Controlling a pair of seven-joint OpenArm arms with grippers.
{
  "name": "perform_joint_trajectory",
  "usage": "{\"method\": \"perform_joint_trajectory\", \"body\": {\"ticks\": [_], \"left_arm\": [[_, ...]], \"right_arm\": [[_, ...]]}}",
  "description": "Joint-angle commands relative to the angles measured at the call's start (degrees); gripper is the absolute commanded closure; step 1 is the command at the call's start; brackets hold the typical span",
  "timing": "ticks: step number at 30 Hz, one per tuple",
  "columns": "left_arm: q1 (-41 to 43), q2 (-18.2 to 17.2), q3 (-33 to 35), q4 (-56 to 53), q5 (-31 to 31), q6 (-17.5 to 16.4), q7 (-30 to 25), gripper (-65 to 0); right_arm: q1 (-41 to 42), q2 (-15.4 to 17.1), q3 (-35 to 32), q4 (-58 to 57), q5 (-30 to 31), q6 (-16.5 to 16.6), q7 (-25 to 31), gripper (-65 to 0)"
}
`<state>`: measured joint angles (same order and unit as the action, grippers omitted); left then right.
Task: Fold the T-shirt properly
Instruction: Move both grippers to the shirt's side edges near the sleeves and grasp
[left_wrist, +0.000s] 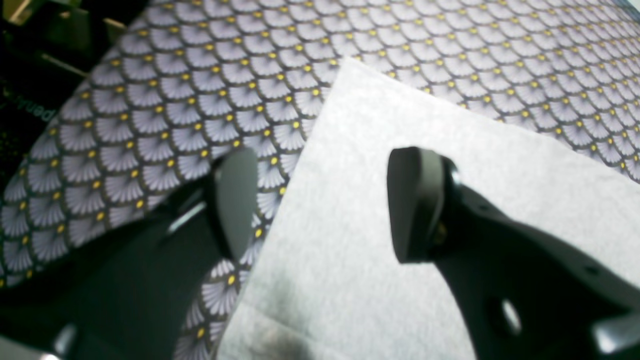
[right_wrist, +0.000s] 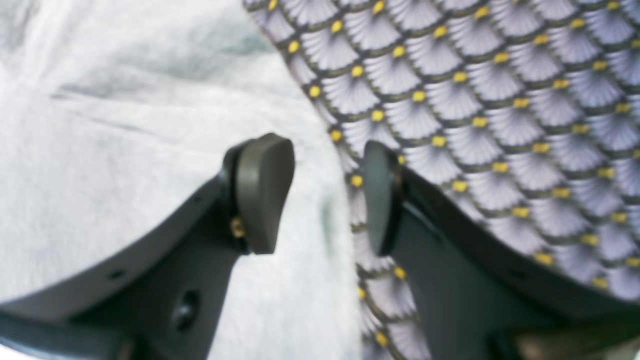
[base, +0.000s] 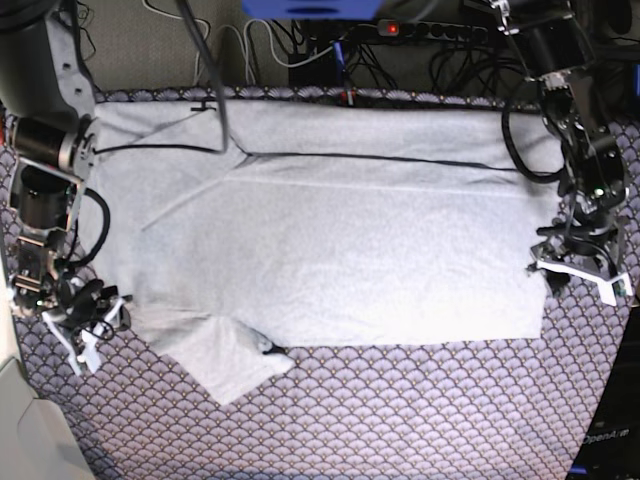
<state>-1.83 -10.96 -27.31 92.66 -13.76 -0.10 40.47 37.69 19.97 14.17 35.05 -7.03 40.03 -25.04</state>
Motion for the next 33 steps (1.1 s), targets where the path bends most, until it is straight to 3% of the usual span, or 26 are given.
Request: {"method": "perform_joint_trajectory", "body": {"ticks": [1,15,20,30,33], "left_arm": [[-0.9,-0.9,-0.2,1.4,-0.4,-0.1,-1.5,-39.9],[-0.7,-1.0,-0.3,2.0,-0.4,-0.1,-1.6,-39.9],[-0.6,-0.9,-0.3,2.0,-0.4,-0.1,-1.6,-39.9],[-0.6,-0.6,-0.3,2.0,-0.5,-0.1,-1.6,-39.9],[-0.6,-0.6,-0.3,2.0,-0.5,-0.1,-1.6,-39.9]], "right_arm": [[1.7,0.7,0.0,-0.3,0.7,0.0,2.3,-27.7],[2.0,1.0,0.0,-6.0,0.7,-0.2,9.5,-27.7],[1.7,0.8,0.0,-6.0,0.7,-4.3,10.6,-27.7],[1.4,0.6,0.1,-6.1,0.7,-4.6,12.1,-27.7],[0.7,0.6,0.1,-6.1,0.7,-6.9,12.2,-27.7]]}}
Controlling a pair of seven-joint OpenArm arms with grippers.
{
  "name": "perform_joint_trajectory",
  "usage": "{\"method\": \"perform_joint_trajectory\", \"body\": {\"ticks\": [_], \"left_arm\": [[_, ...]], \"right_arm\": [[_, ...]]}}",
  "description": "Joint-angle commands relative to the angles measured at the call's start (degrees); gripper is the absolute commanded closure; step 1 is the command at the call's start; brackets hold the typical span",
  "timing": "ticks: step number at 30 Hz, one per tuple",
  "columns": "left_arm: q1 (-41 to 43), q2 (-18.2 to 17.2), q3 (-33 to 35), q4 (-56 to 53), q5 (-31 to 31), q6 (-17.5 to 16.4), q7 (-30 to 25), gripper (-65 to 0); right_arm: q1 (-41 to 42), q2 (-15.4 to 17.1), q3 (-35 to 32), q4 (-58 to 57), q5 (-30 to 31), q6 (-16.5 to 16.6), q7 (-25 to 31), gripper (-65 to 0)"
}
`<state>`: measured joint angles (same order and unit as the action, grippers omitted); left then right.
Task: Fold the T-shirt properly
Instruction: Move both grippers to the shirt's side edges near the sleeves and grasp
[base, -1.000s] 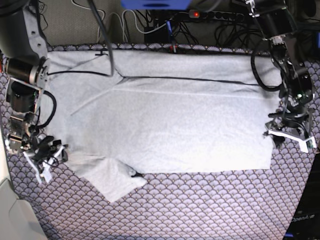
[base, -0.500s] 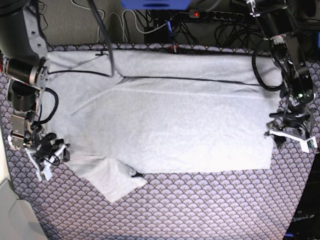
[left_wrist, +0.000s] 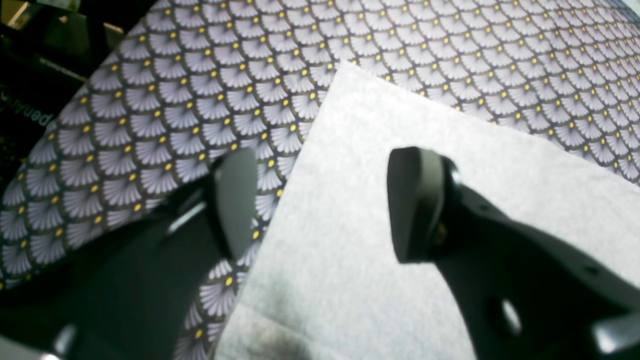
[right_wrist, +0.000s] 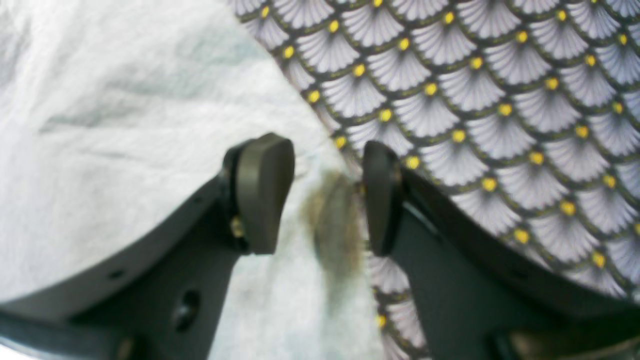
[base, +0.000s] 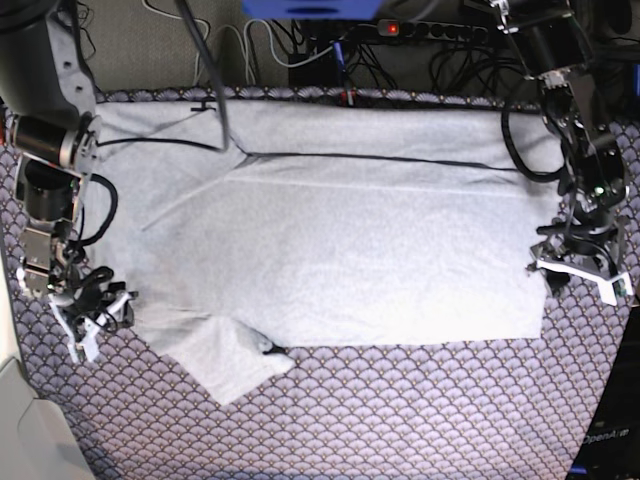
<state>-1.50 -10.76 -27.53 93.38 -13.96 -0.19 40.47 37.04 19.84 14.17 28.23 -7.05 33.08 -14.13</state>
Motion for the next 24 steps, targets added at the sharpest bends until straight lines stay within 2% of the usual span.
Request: {"method": "perform_joint_trajectory", "body": {"ticks": [1,13,16,19,24], "left_arm": [[-0.9,-0.8,0.0,1.3,-0.3,0.0,-1.6,-39.9],[-1.0,-0.9,0.0,1.3,-0.3,0.0,-1.6,-39.9],[-1.4,-1.0,0.0,0.6,0.0,0.0,-1.6,-39.9],[-3.4,-1.2,0.1,-1.6,0.2,0.0,-1.6,-39.9],[-8.6,-2.1,-0.3,-9.7,0.3,0.0,-1.7,-39.9]], "right_arm": [[1.2,0.8,0.1,0.7,0.9,-0.9,1.4,-27.7],[0.1,0.1,0.1,-2.0,0.8,-1.1,2.4,-26.6],[0.1,0.0,0.1,-2.0,0.8,-1.1,2.4,-16.1],[0.1,0.0,0.1,-1.9,0.9,-1.2,2.4,0.0],[0.2,0.0,0.1,-1.9,0.9,-1.3,2.3,0.0]]}}
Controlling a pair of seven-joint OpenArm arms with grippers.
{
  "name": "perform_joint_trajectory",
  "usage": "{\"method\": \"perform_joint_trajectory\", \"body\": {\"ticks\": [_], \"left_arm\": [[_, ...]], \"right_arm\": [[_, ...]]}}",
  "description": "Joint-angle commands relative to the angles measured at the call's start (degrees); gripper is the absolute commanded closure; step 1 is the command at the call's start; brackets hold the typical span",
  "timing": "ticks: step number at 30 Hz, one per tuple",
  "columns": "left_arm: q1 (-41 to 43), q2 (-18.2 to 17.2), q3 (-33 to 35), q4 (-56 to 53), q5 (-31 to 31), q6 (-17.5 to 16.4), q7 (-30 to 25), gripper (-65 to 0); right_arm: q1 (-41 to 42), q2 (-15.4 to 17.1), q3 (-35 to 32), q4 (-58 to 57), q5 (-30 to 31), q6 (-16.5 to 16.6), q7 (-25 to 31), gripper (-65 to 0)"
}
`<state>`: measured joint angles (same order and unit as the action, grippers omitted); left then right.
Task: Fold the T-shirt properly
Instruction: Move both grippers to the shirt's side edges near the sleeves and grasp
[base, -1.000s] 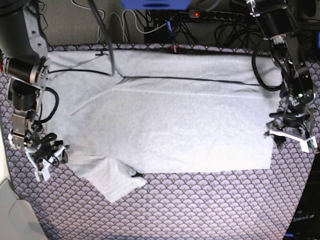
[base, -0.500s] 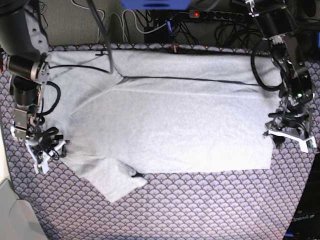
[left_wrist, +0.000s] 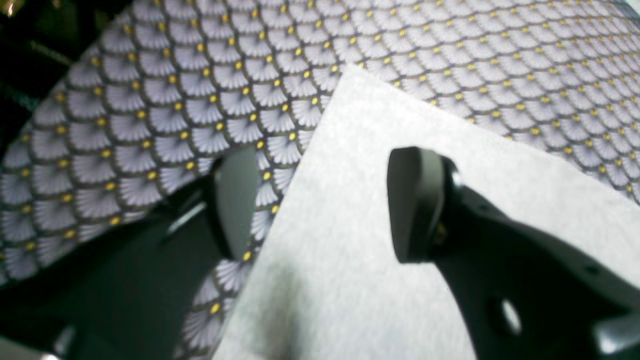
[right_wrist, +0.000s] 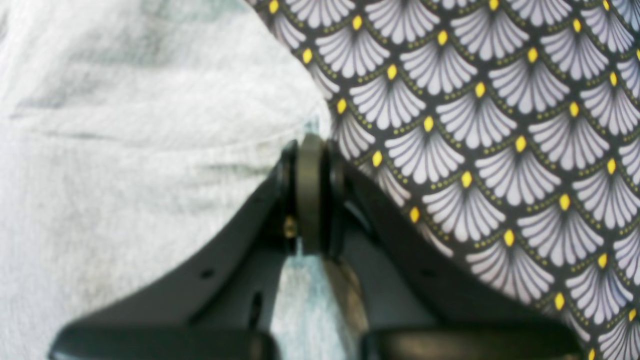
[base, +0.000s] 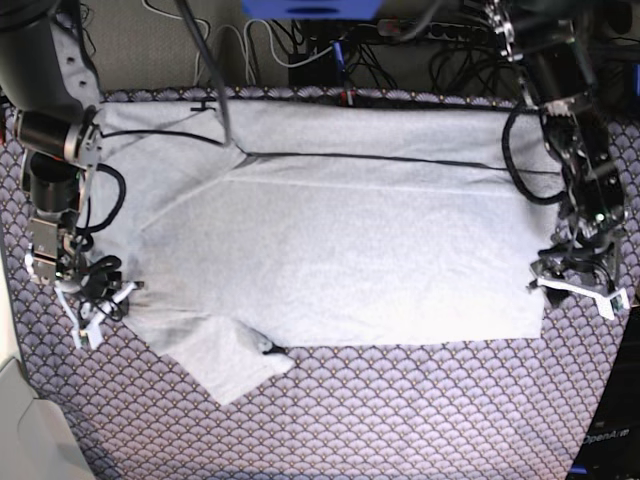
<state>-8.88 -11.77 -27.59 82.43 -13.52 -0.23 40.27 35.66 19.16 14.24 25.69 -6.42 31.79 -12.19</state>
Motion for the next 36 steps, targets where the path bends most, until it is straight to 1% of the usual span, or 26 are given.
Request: {"method": "perform_joint_trajectory", "body": {"ticks": [1,6,8,11,15,21,23,26,28,30,33,36], "left_arm": [[-2.2,-1.6,0.0,-0.8,-0.2,-0.1,-1.8,-39.9],[-6.7,-1.8,0.1,-10.5,-0.1,-0.1,-10.2,-40.0],[-8.6,-1.8,0.1,-14.5,0.4,-0.1,-12.1,-40.0],[-10.4,-1.6,0.1,-18.9,3.8,-0.1,-15.1,-40.1],[-11.6,-1.5,0.1,-22.6,7.4,-0.1,-20.0,-40.2],[-14.3,-1.6,0.2,-29.6,7.9,-0.1,-25.0,-40.2],[-15.4,-1.6,0.3,-31.9,7.9,-0.1,-26.5,-40.2],[-17.2,-2.0,3.9,-36.7,7.9,-0.1,-29.8,-40.2],[-18.6,-3.3,7.1,-40.2,7.9,-0.1,-32.4,-40.2],[-19.9,-3.7,9.0,-43.2,7.7,-0.1,-33.6,-40.2],[-21.4,-3.7,8.9,-46.7,7.7,-0.1,-34.2,-40.2],[-21.8,-3.8,9.1,-47.9,7.8,-0.1,-34.4,-40.2]], "right_arm": [[1.6,0.7,0.0,0.6,0.2,0.0,0.3,0.0],[1.6,0.9,0.2,0.8,0.3,0.3,0.2,0.0],[1.6,1.1,0.3,0.8,0.4,0.4,0.3,0.0],[1.6,1.7,0.4,0.9,0.4,2.1,0.1,0.0],[1.6,1.8,0.4,0.9,0.4,2.3,0.0,0.0],[1.6,1.4,0.4,0.9,0.4,2.3,0.0,0.0],[1.6,0.7,0.2,0.9,0.4,2.3,-0.1,0.0],[1.6,0.3,0.1,0.9,0.2,2.3,-0.1,0.0],[1.6,0.2,0.1,0.9,0.2,2.3,-0.1,0.0],[1.6,0.2,0.1,0.9,0.2,2.3,-0.1,0.0],[1.6,0.4,0.0,0.9,0.2,2.3,-0.1,0.0],[1.5,0.5,0.0,0.9,0.2,2.3,-0.1,0.0]]}}
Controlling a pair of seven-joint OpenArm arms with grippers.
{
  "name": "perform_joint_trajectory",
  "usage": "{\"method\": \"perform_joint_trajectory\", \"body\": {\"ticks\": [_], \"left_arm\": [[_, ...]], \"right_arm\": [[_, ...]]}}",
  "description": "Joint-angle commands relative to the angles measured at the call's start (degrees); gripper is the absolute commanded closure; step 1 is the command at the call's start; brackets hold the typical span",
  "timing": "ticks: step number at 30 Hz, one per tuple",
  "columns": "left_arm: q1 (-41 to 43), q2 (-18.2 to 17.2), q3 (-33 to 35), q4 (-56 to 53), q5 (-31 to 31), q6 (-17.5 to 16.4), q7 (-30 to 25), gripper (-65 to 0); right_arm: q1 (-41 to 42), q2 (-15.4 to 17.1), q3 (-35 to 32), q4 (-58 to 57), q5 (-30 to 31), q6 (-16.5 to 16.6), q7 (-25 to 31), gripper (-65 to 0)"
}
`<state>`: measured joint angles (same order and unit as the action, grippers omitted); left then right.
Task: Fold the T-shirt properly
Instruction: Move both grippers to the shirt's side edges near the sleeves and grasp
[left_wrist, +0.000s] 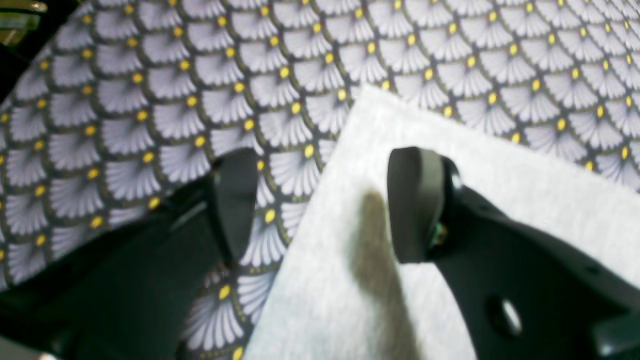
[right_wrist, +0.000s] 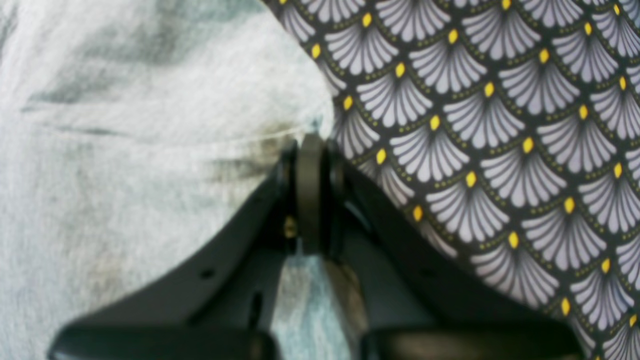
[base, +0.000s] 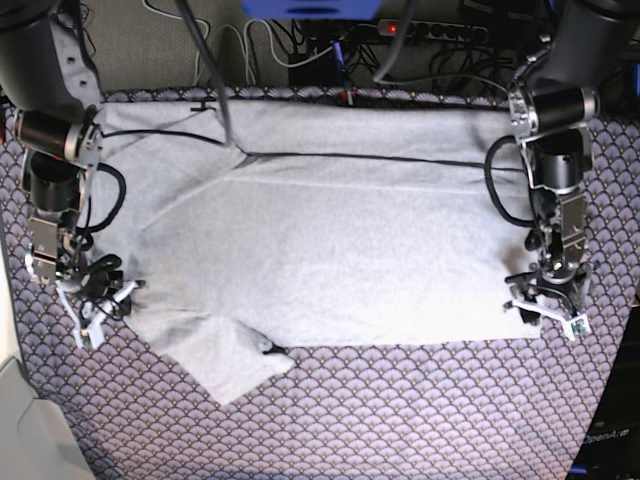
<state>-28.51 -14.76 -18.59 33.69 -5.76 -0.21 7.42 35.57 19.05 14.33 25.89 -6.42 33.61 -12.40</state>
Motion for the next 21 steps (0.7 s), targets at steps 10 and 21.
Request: {"method": "perform_joint_trajectory", "body": {"ticks": [10,21], "left_arm": [[-5.7,-1.3,0.3,-11.8,0.2,-0.1,-9.8,-40.2],[-5.6,-0.8,0.4,-12.5,0.2,-0.2,-10.1,-40.0]], "right_arm": [[1.6,0.7,0.0,0.7,0.1,0.5,0.1,0.0],[1.6,0.7,0.0,0.7,0.1,0.5,0.1,0.0]]}}
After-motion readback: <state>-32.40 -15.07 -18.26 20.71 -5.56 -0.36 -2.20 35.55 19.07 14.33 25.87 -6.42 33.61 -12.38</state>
